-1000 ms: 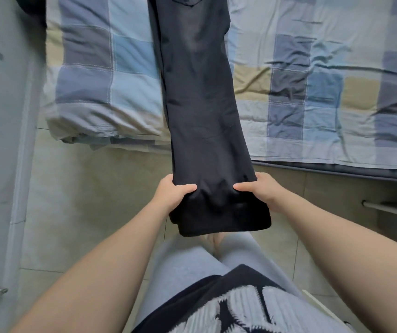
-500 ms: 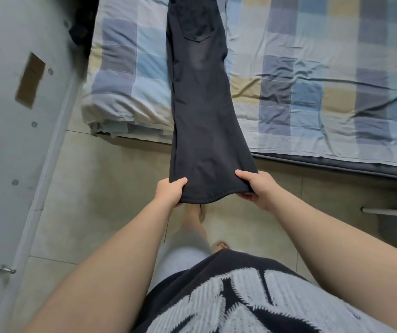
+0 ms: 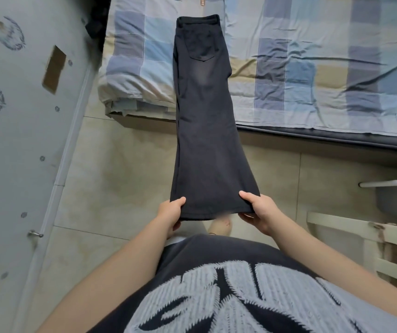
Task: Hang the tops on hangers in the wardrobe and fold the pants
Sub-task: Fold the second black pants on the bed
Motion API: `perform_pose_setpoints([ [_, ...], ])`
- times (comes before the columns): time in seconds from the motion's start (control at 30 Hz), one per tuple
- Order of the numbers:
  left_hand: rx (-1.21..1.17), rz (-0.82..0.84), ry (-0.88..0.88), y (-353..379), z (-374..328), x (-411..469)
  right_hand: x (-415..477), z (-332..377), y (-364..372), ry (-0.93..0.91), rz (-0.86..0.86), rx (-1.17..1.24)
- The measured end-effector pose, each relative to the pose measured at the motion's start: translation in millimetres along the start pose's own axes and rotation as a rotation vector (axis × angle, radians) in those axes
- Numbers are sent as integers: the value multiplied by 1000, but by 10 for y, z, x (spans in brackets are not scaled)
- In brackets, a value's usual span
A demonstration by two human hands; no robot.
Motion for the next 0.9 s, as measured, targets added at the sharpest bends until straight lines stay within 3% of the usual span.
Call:
perform_pose_setpoints([
  [0.2, 21, 1, 24, -1, -239, -74, -49, 193, 8, -52, 21, -15],
  [0.43, -157, 21, 17, 199, -994, -47, 19, 1062, 187, -118, 2, 4],
  [0.7, -325, 63, 122, 573, -2677, 169, 436, 2647, 657, -174, -15, 47],
  [0.9, -324, 124, 116, 666, -4141, 500, 770, 3981, 1195, -156, -54, 69],
])
Point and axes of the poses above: each hand's wrist, its own x-axis towards the middle knuckle, its own y-axis out of the palm, z = x × y, the point moved 1 cm from there along x, towards the middle knuckle, and after that the axes turned 4 degrees about -x, right-handed, at the moved point
